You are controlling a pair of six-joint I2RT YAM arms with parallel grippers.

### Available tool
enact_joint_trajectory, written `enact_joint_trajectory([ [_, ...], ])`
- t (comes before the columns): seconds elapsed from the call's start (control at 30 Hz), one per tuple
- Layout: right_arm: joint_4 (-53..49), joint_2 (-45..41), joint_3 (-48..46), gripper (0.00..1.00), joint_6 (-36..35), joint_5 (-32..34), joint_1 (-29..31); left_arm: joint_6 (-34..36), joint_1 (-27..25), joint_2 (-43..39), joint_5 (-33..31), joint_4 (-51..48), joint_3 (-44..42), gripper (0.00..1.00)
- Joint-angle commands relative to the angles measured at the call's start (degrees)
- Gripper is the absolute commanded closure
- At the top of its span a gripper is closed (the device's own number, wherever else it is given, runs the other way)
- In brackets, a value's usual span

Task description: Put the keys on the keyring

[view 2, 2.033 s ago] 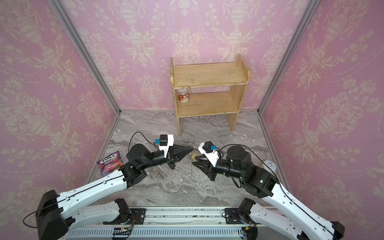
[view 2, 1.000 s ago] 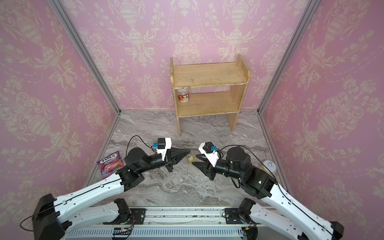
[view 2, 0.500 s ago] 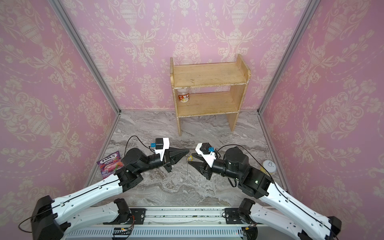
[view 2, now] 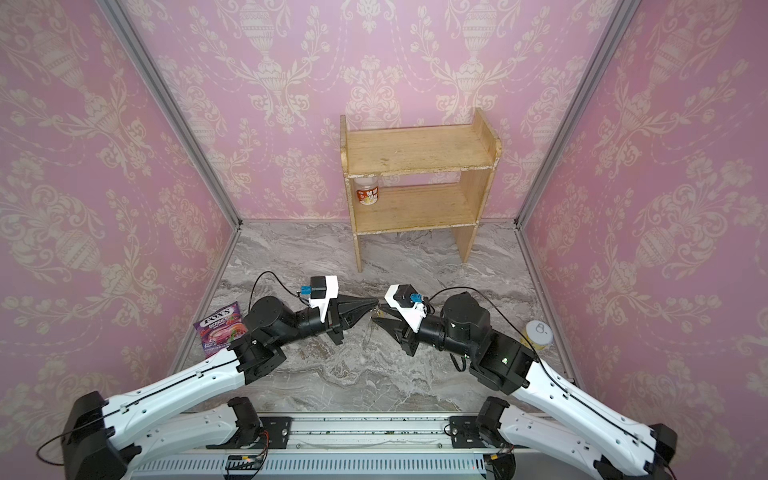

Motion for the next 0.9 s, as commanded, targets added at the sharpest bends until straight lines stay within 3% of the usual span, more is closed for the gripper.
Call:
enact_joint_trajectory([
  [0.0, 1.8, 0.3, -0.7, 0.75, -0.6, 1.0, 0.4, -0.7, -0.4, -1.4, 0.8, 0.6, 0.8, 1.0],
  [0.17, 0.1, 0.0, -0.4, 0.83, -0.3, 1.0, 0.5, -0.4, -0.4, -1.8, 0.5, 0.4, 0.8, 1.0],
  [0.47, -2.4, -0.1, -0.5, 0.76, 0.7, 1.2, 0.5, 0.0, -0.4, -2.0, 0.3, -0.1, 1.3, 1.0],
  [0.87, -2.1, 1.0, -0.8, 0.79, 0.7, 1.4, 0.5, 0.1, -0.4, -2.1, 0.4, -0.6, 1.5, 1.0],
])
